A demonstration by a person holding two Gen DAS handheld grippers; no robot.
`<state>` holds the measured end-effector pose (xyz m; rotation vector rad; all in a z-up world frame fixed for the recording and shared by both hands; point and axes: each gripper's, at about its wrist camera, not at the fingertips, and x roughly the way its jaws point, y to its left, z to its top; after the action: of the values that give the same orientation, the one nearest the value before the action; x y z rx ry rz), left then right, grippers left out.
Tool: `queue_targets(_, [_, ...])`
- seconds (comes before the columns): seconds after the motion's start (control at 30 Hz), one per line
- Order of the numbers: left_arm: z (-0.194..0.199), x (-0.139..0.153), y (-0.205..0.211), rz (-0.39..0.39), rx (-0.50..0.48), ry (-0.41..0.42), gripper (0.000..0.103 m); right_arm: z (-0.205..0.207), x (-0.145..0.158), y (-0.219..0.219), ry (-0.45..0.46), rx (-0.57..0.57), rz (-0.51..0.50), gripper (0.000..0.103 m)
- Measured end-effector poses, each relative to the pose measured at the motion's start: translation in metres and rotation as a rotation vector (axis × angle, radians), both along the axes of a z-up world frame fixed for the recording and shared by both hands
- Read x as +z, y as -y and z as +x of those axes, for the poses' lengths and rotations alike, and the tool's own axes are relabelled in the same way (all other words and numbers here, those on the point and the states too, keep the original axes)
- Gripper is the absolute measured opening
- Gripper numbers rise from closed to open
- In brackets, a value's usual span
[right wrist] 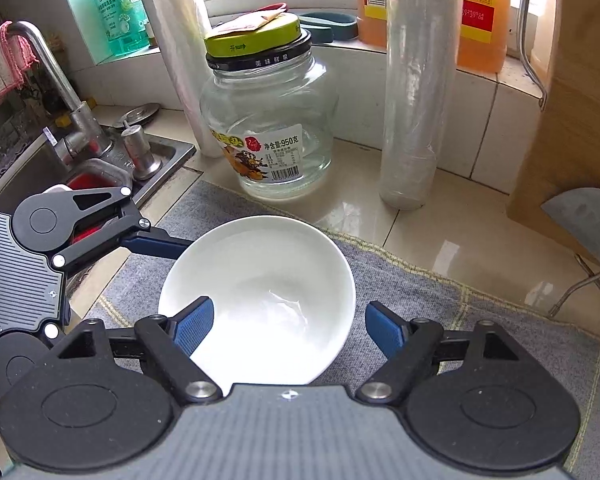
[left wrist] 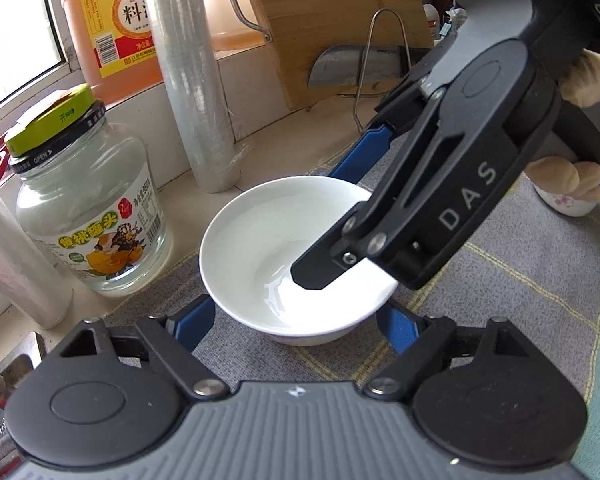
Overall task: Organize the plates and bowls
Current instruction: 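Close the right gripper on the white bowl's rim, then lift the white bowl with the right gripper and carry it toward the pink-patterned bowls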
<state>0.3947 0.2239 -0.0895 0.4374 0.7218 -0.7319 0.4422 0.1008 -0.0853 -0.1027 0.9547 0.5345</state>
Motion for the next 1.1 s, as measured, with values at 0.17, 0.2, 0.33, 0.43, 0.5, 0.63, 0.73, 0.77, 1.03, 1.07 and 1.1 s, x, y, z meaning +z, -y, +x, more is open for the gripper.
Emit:
queue_targets(0.17, [-0.002,0.000,0.001,0.013,-0.025,0.017,0.088,0.001,-0.002,-0.002,-0.004,0.011,0.011,0.085])
queue_targets(0.2, [-0.001,0.000,0.001,0.010,-0.026,0.014,0.088,0.000,-0.002,-0.002,-0.002,0.011,0.009,0.083])
queue_targets(0.33, [0.002,0.000,0.001,0.006,-0.036,0.008,0.088,0.002,-0.004,-0.001,-0.009,0.002,0.011,0.082])
queue_targets(0.43, [0.006,-0.001,0.001,-0.004,-0.040,-0.004,0.088,0.004,-0.004,0.002,-0.006,-0.013,0.022,0.082])
queue_targets(0.5, [0.009,-0.003,0.001,-0.014,-0.042,-0.013,0.090,0.005,-0.003,0.003,-0.008,-0.015,0.032,0.082])
queue_targets(0.63, [0.011,-0.004,-0.002,-0.030,-0.055,-0.022,0.090,0.005,-0.002,0.002,0.003,-0.010,0.031,0.082])
queue_targets(0.73, [0.010,-0.004,-0.003,-0.029,-0.065,-0.020,0.090,0.005,-0.001,0.002,0.004,-0.005,0.048,0.081])
queue_targets(0.77, [0.011,-0.003,-0.004,-0.029,-0.068,-0.022,0.090,0.005,0.000,0.000,0.005,-0.007,0.044,0.080])
queue_targets(1.03, [0.008,-0.001,-0.004,-0.022,-0.066,-0.028,0.089,0.002,0.002,-0.003,0.013,0.005,0.030,0.079])
queue_targets(1.07, [0.007,-0.001,-0.003,-0.018,-0.065,-0.027,0.089,0.001,0.003,-0.003,0.015,0.007,0.029,0.079])
queue_targets(1.1, [0.007,-0.001,-0.003,-0.015,-0.064,-0.026,0.089,0.001,0.003,-0.003,0.016,0.007,0.030,0.079])
